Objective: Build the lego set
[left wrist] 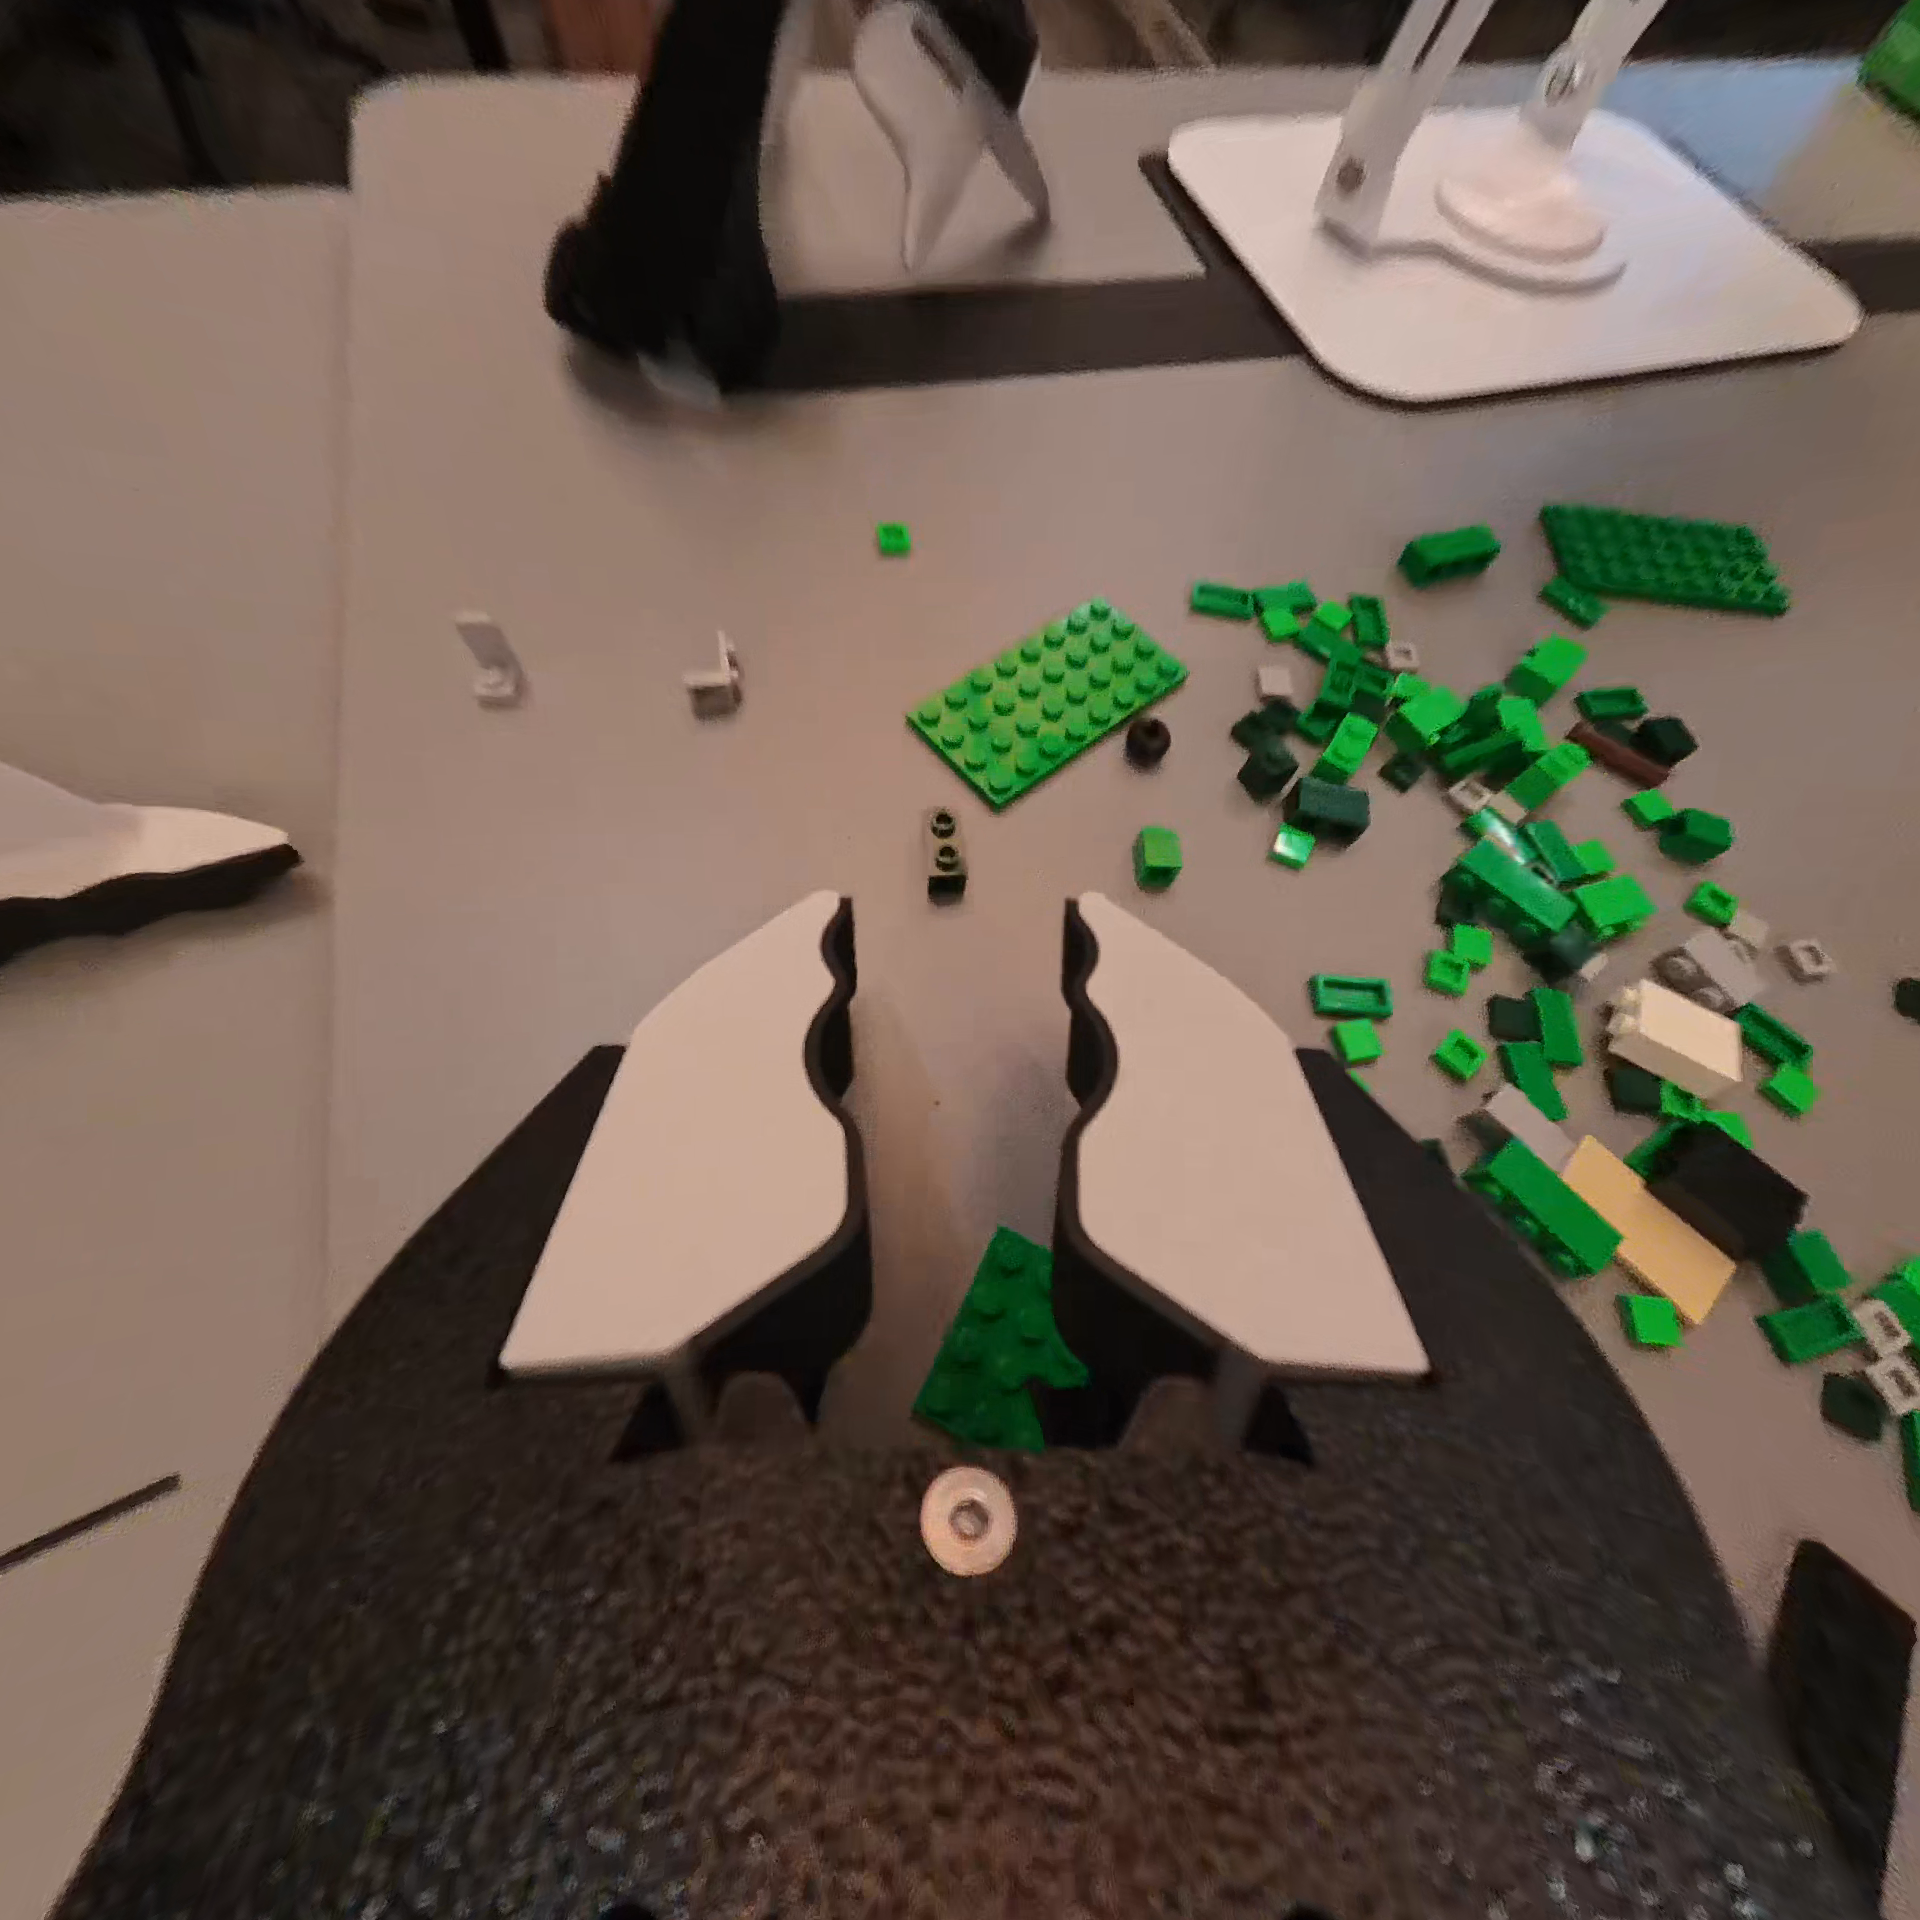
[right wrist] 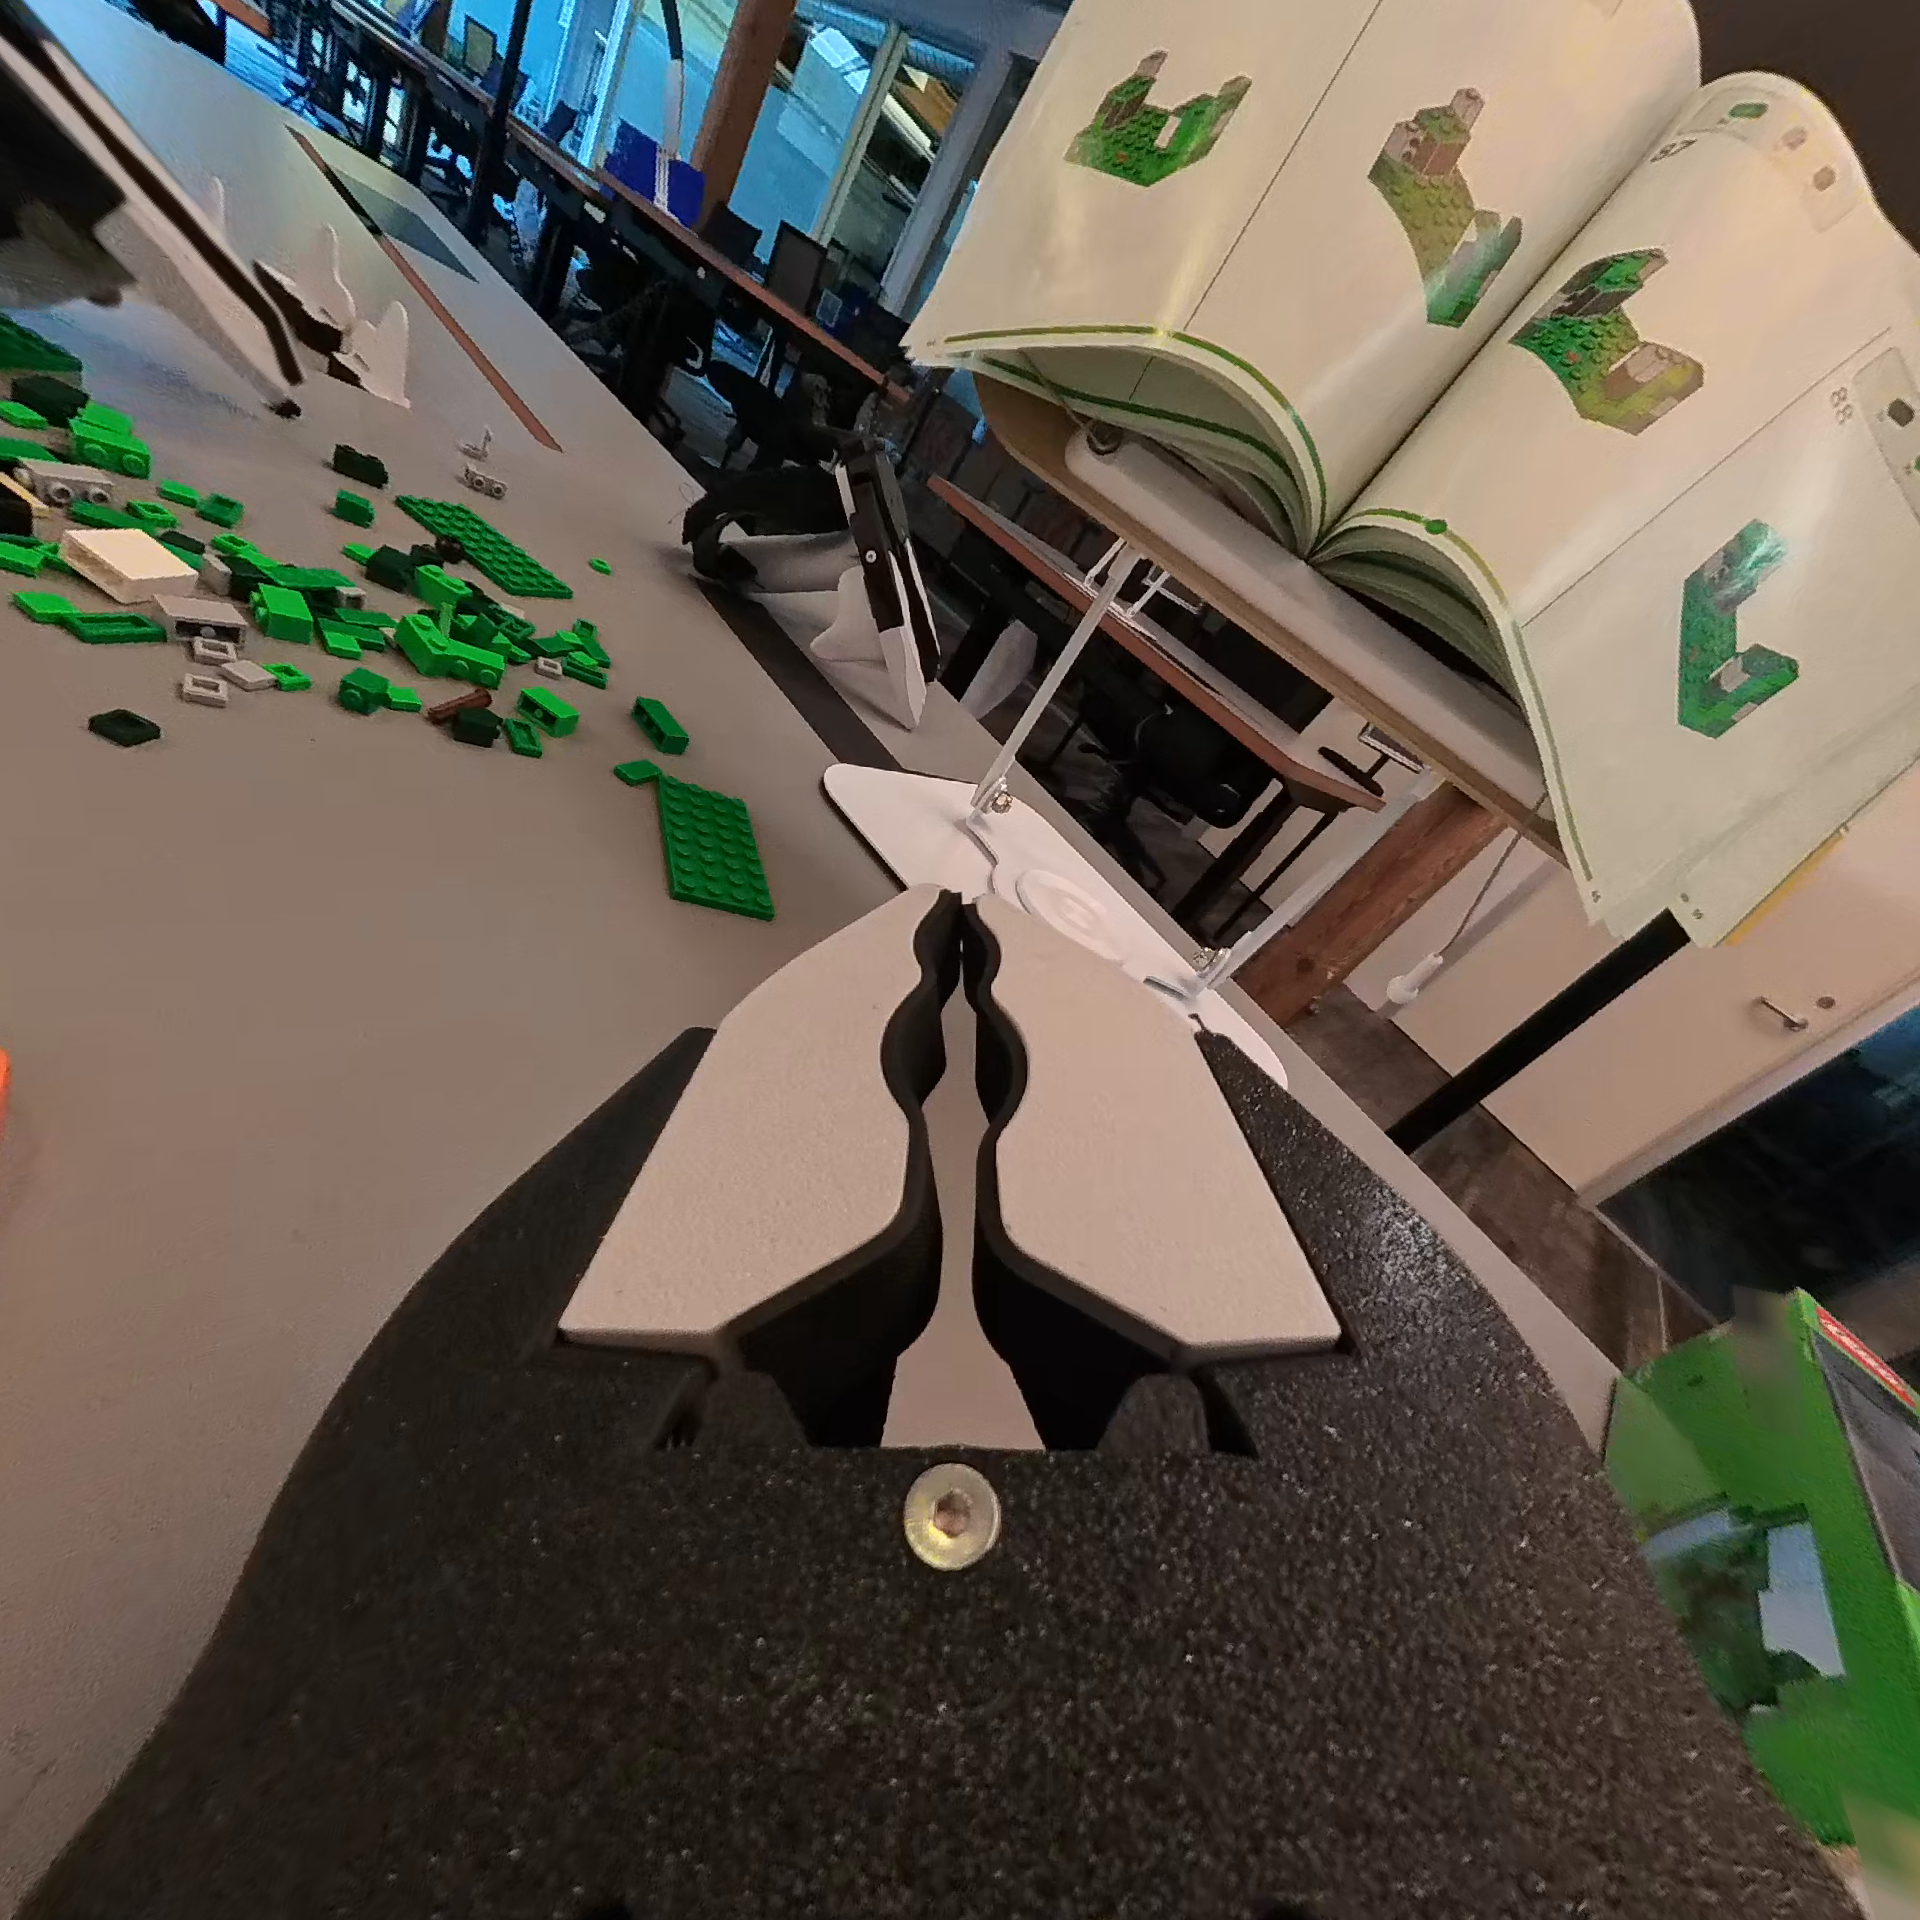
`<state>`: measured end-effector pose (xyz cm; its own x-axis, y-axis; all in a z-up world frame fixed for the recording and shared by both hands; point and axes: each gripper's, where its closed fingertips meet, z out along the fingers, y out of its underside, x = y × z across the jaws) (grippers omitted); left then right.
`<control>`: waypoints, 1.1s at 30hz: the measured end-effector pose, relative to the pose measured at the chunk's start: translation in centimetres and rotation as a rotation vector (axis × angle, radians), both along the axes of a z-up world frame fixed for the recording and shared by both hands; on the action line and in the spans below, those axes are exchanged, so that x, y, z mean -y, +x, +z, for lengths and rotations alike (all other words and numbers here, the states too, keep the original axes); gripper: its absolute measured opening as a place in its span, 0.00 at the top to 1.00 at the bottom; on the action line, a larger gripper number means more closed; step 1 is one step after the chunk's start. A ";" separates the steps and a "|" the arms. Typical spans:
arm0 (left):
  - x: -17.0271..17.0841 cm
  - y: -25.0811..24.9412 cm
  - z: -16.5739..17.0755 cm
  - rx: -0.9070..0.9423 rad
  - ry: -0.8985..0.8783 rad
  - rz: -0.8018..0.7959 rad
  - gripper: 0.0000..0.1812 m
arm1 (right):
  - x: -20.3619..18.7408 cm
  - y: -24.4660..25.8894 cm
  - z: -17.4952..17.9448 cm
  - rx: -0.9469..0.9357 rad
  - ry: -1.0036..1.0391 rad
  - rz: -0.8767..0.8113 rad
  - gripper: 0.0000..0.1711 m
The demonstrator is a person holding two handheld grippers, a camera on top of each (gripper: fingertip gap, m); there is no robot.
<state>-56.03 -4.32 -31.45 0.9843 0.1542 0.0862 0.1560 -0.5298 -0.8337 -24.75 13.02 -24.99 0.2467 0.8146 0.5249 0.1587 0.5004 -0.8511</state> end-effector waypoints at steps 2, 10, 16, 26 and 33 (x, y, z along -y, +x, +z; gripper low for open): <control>-0.3 0.0 -0.7 0.008 -0.048 -0.017 0.78 | 0.0 -0.1 0.0 0.000 0.001 0.000 1.00; -2.8 -0.1 -1.9 -0.068 -0.155 -0.081 0.87 | 0.1 -0.2 0.1 -0.010 -0.006 0.006 1.00; -3.8 1.6 0.8 -0.331 0.006 -0.216 0.96 | 0.2 -0.4 0.1 -0.007 -0.004 0.014 1.00; -1.3 19.1 11.5 -0.925 0.639 -0.463 0.96 | 6.2 -0.3 2.2 -0.137 -0.185 0.255 1.00; 0.5 30.6 9.8 -0.988 0.675 -0.734 0.96 | 17.3 -0.1 2.7 -0.032 -0.824 0.742 0.84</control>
<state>-25.43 -4.78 -21.62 0.5183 -0.2075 -0.8296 -0.7706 0.3075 -0.5583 -24.88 -4.25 -22.26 -0.4432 0.8628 -0.2430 0.0265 -0.2584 -0.9657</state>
